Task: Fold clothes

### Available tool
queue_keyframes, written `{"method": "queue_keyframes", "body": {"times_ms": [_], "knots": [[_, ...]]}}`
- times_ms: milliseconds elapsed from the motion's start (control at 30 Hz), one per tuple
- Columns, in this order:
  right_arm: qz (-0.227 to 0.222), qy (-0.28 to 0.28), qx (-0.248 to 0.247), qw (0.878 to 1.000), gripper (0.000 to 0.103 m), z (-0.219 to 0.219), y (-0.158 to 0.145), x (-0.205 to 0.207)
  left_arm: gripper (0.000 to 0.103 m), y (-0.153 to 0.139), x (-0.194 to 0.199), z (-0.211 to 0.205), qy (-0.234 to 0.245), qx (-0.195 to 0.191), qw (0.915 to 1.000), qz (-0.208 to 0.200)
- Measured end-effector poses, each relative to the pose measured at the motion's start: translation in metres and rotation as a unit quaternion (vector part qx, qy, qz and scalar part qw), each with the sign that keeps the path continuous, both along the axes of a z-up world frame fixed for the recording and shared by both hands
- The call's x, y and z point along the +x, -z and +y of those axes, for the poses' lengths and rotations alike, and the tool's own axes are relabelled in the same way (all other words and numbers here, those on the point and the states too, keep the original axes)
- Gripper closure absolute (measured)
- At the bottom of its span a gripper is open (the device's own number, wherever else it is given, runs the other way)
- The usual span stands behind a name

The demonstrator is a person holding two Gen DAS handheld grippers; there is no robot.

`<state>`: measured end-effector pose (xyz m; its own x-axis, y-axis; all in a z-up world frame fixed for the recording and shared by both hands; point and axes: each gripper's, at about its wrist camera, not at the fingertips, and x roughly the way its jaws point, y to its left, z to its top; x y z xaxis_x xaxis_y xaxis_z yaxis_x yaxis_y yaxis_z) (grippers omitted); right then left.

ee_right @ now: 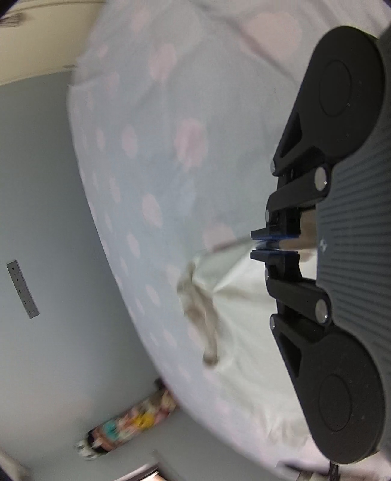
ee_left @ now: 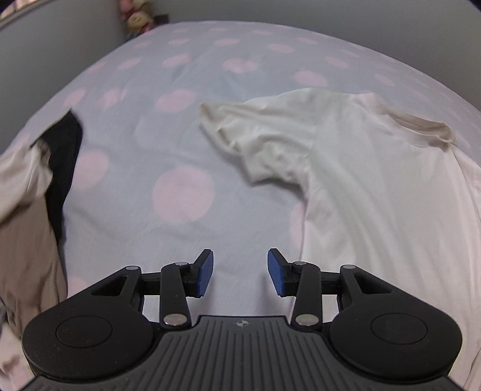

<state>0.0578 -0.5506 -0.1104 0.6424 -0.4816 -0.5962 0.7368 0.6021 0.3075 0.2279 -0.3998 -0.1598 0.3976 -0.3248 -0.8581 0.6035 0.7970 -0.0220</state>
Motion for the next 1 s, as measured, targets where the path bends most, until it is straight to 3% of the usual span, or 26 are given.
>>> {"method": "queue_keyframes", "body": {"times_ms": [67,167,200,233,267,400,433,467,500,567,700,833,1000], "knots": [[-0.006,0.002,0.023,1.0,0.096,-0.01,0.005,-0.006,0.065,0.003,-0.001,0.005,0.0,-0.003,1.0,0.006],[-0.035,0.008,0.066,0.997,0.088,-0.021,0.014,-0.018,0.065,0.007,-0.006,0.008,0.005,-0.004,0.9999,0.011],[-0.042,0.011,0.074,0.996,0.078,-0.022,0.017,-0.021,0.065,0.008,-0.007,0.008,0.006,-0.006,0.9999,0.015],[-0.048,0.013,0.082,0.995,0.063,-0.024,0.02,-0.022,0.064,0.01,-0.008,0.008,0.006,-0.007,0.9998,0.018],[-0.049,0.015,0.092,0.994,0.058,-0.025,0.025,-0.021,0.063,0.011,-0.009,0.008,0.006,-0.008,0.9997,0.021],[-0.049,0.033,0.127,0.99,0.061,-0.035,0.048,-0.012,0.063,0.015,-0.011,0.008,0.005,-0.015,0.9993,0.033],[-0.055,0.039,0.14,0.988,0.066,-0.038,0.054,-0.012,0.062,0.016,-0.012,0.008,0.007,-0.016,0.9993,0.034],[-0.063,0.044,0.159,0.984,0.073,-0.043,0.061,-0.011,0.062,0.016,-0.013,0.008,0.009,-0.015,0.9992,0.035],[-0.07,0.047,0.178,0.98,0.095,-0.046,0.066,-0.011,0.062,0.017,-0.014,0.008,0.01,-0.014,0.9992,0.036],[-0.077,0.049,0.187,0.978,0.095,-0.051,0.067,-0.011,0.062,0.018,-0.016,0.008,0.016,-0.012,0.9991,0.037],[-0.054,0.049,0.113,0.991,0.096,-0.062,0.034,-0.01,0.062,0.02,-0.017,0.011,0.021,-0.01,0.9988,0.043],[0.004,0.07,0.043,0.997,0.096,-0.091,0.012,-0.001,0.062,0.018,-0.018,0.02,0.016,-0.012,0.9978,0.062],[0.07,0.069,0.049,0.994,0.095,-0.113,0.024,0.01,0.058,0.007,-0.024,0.04,0.022,-0.004,0.9952,0.095]]}}
